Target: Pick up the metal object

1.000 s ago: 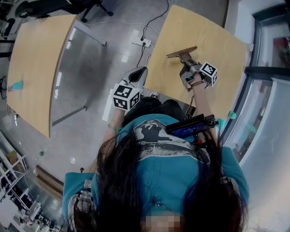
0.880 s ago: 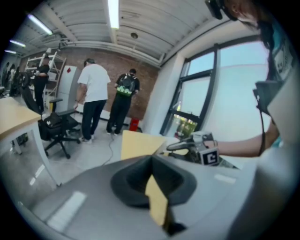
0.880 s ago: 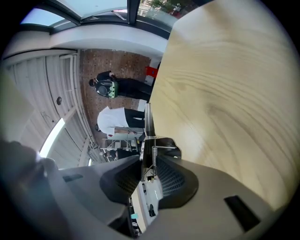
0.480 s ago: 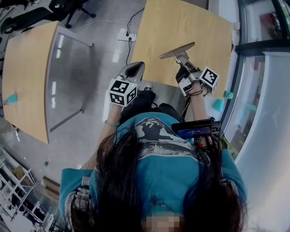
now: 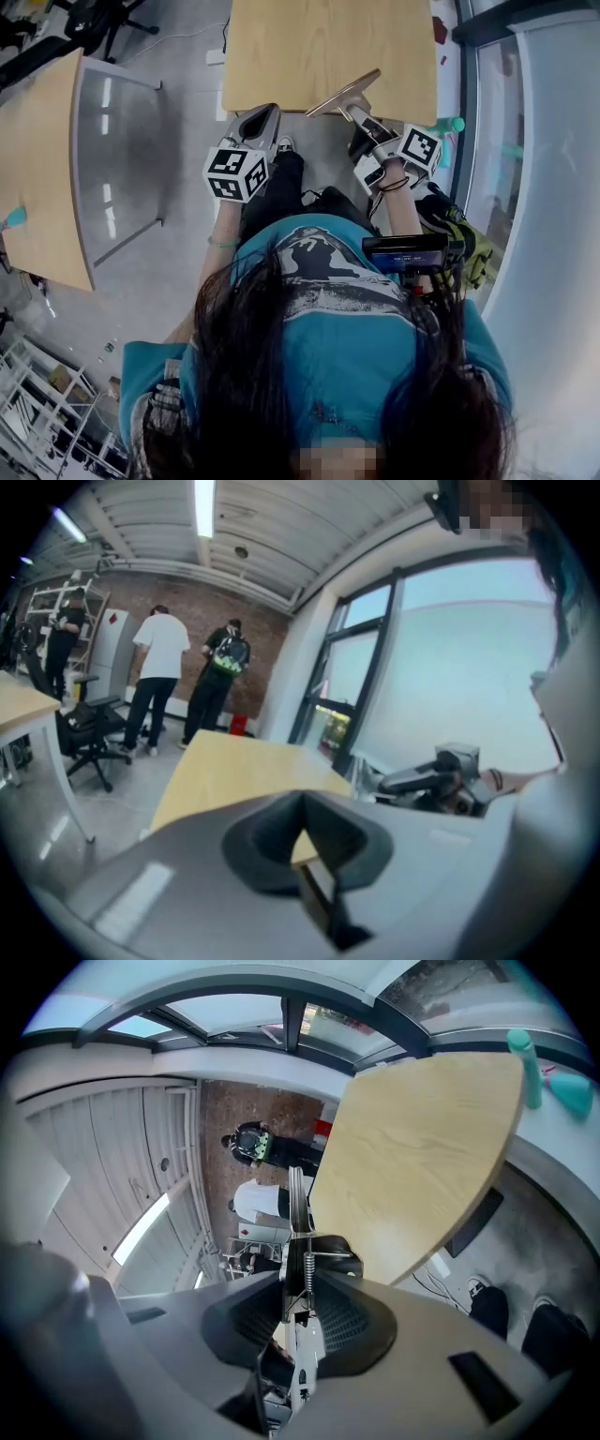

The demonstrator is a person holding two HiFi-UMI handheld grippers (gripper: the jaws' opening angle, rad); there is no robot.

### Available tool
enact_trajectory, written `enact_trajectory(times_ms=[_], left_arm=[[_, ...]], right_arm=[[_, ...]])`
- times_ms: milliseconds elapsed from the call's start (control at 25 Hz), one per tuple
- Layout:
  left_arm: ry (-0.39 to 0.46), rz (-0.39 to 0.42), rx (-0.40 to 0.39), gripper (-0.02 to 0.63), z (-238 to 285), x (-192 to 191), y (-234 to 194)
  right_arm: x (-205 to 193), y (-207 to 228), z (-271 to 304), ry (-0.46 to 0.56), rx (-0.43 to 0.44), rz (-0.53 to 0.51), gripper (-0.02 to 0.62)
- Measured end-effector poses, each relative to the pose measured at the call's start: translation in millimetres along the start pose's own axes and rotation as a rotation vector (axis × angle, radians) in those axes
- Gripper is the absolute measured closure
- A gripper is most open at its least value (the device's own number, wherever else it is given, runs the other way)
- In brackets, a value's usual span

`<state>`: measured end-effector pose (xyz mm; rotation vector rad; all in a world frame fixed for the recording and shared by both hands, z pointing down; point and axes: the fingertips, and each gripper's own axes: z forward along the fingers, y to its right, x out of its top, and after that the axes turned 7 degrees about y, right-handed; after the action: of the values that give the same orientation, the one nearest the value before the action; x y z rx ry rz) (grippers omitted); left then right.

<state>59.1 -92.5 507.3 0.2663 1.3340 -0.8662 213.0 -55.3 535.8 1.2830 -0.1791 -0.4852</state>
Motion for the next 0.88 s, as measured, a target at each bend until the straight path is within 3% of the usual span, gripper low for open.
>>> enact_trajectory(times_ms=[360, 480, 640, 880], left_arm=[[-0.019, -0.005, 0.043, 0.603, -70, -52, 85], [-0.036, -0.007, 0.070, 0.603, -89, -64, 90], [-0.038, 0.016, 0.105, 0.603, -106, -66, 86], [-0.034, 0.034, 0.108, 0.603, -151, -96, 121]], right_arm=[[-32, 26, -101, -0.009, -0.001, 0.003, 0.498], [-42, 33, -111, -0.017, -0.014, 0.017, 0.498], [-53, 37, -106, -0.031, 0.031, 0.032, 0.498], [-92, 52, -152, -0.033, 0.062, 0.036, 0.497]])
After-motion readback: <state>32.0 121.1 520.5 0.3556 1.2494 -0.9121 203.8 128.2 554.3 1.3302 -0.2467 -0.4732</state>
